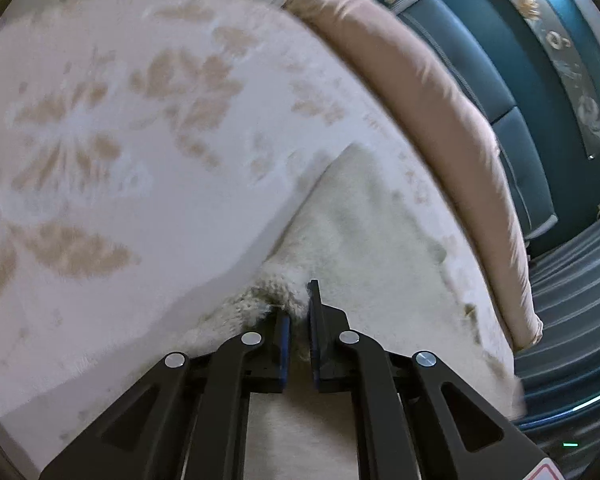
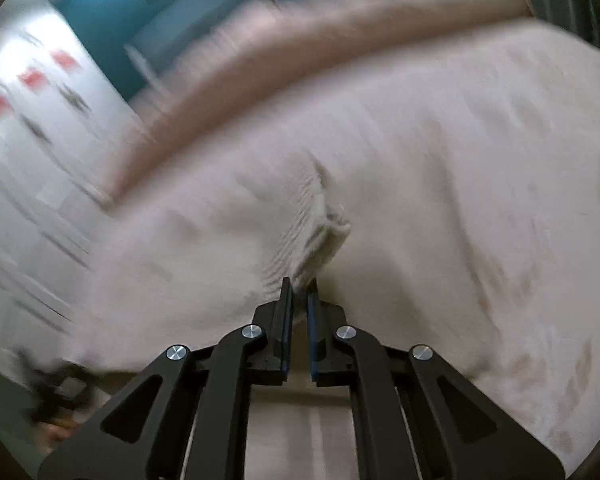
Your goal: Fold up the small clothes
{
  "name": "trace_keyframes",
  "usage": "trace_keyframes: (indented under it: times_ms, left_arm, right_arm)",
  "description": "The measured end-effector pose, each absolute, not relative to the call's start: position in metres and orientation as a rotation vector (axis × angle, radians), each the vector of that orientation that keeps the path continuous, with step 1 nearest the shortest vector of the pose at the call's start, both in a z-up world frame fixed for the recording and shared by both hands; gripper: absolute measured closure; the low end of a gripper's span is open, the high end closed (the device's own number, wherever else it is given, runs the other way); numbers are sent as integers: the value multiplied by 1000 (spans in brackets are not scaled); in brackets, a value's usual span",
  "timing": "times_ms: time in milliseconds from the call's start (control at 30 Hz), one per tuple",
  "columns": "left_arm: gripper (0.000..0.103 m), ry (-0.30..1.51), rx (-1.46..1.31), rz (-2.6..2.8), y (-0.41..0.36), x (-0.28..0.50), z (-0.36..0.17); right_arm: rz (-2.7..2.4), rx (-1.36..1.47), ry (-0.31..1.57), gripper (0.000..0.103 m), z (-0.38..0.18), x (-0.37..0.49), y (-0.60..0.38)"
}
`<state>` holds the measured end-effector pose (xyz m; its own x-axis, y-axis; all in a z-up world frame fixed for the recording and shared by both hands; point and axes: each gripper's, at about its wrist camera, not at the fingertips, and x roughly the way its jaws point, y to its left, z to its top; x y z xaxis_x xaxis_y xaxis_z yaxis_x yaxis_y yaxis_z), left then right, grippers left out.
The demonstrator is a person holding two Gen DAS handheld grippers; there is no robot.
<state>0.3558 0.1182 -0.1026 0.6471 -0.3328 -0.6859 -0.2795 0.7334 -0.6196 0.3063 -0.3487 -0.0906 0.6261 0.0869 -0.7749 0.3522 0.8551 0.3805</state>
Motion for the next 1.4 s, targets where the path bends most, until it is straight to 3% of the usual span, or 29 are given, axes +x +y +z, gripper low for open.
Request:
trace_keyframes:
  times_ms: [67,267,433,567,700,733,867,1033,1167,1367,1400]
  left_arm:
    - [92,868,-718,-36,115,352,-108]
    - [92,805,-632,-48,107,345,-113]
    - [91,773,-650,-61,108,342,-117]
    - [91,762,-666,-72,111,340,-118]
    - [91,752,-657,-73,110,340,-120]
    - [91,748,-662,-78,110,340,-121]
    - [91,737,-673,-93,111,340,-124]
    - [91,733,-664,-91,109,340,-125]
    - [91,735,-657,-86,107,340,-125]
    - [91,770,-654,-71,107,343,-118]
    - [91,784,-657,-68,108,345,-116]
  right_arm:
    - [-162,552,894,100,-107,298,-357]
    - [-295,550,758,93,-57,267,-355]
    - [56,477,802,93,-30,325,-262]
    - [299,331,915,93,-51,391,-142]
    - [334,200,1007,94,-90,426,-78]
    - [309,163,998,98,-96,434,-77]
    - [125,256,937,103,-93,446,-156]
    - [-205,451,866,98,-81,397,-301]
    - [-264,472,791,63,-65,319,-349]
    - [-227,451,913,64,-91,303,-345]
    - [-226,437,920,69,-89,305,-343]
